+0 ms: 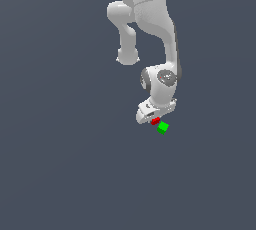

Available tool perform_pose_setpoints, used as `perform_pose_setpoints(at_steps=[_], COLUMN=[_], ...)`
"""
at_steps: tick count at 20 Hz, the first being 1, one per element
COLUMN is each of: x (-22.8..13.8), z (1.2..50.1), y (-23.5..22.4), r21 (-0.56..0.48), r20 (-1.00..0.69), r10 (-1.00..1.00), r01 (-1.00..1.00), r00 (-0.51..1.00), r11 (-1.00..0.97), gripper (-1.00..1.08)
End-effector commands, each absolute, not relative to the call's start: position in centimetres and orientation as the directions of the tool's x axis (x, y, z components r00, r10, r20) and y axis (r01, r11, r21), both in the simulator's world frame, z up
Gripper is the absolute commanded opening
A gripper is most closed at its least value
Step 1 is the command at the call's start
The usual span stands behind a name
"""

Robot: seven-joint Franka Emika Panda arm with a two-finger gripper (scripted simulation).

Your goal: Stack the red cube on top of the green cube.

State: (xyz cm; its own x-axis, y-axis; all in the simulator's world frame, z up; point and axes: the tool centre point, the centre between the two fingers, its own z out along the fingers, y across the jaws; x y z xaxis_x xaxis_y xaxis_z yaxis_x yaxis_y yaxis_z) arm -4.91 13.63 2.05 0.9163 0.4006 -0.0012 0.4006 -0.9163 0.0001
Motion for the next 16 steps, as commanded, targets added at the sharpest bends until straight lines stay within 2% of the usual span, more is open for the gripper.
perform_pose_setpoints(at_steps=[1, 7, 16], x=[-4.9, -5.0, -5.0], z=[2.3, 4.4, 10.3], y=[13.6, 13.6, 13.6], r21=[0.0, 0.0, 0.0], r20=[-0.001, -0.001, 0.0], r10=[0.401, 0.401, 0.401], r01=[0.401, 0.401, 0.401], r00=[0.916, 0.916, 0.916], r11=[-0.916, -0.916, -0.916], gripper=[-1.0, -1.0, -1.0])
